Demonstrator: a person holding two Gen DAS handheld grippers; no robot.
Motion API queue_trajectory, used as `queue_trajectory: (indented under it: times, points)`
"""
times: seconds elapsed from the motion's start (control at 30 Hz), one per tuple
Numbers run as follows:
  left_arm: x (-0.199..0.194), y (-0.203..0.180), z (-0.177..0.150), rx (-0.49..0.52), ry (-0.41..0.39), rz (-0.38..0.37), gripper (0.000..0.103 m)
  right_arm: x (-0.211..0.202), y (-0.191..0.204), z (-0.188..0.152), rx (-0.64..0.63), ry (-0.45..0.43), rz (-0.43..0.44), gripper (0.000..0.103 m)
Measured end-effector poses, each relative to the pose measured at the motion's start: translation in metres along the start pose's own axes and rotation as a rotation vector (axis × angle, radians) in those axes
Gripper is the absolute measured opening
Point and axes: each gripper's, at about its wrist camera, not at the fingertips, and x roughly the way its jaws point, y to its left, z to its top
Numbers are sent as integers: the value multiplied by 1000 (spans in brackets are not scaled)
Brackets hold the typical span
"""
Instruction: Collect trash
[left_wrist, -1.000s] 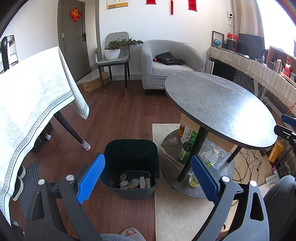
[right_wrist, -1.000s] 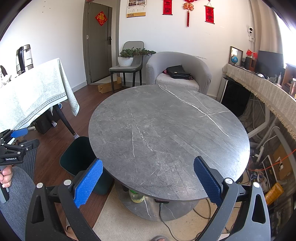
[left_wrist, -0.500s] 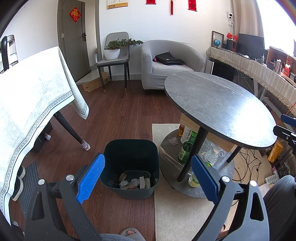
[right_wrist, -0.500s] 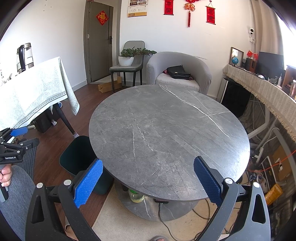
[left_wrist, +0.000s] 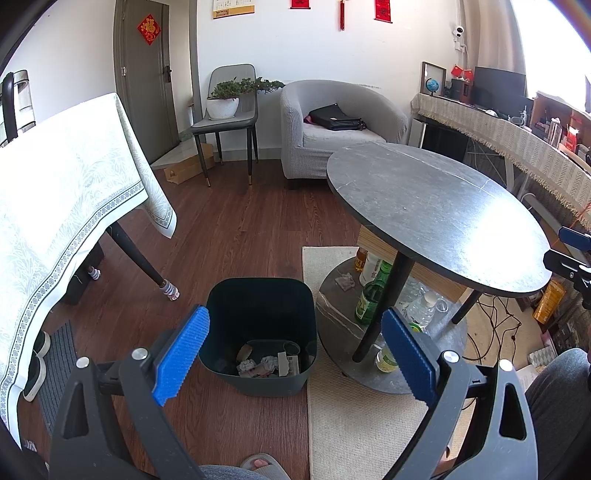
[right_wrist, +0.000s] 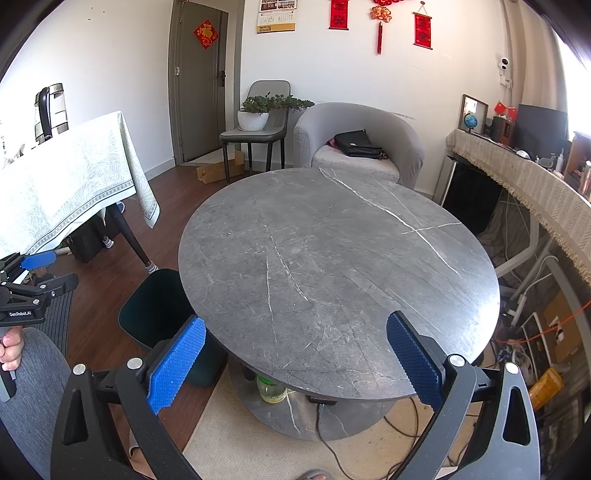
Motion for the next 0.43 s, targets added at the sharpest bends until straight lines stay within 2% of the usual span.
queue_trajectory:
  times: [0.43]
  points:
    - [1, 3, 1, -7, 6, 0, 97, 0, 0, 0, -2, 0, 0, 99]
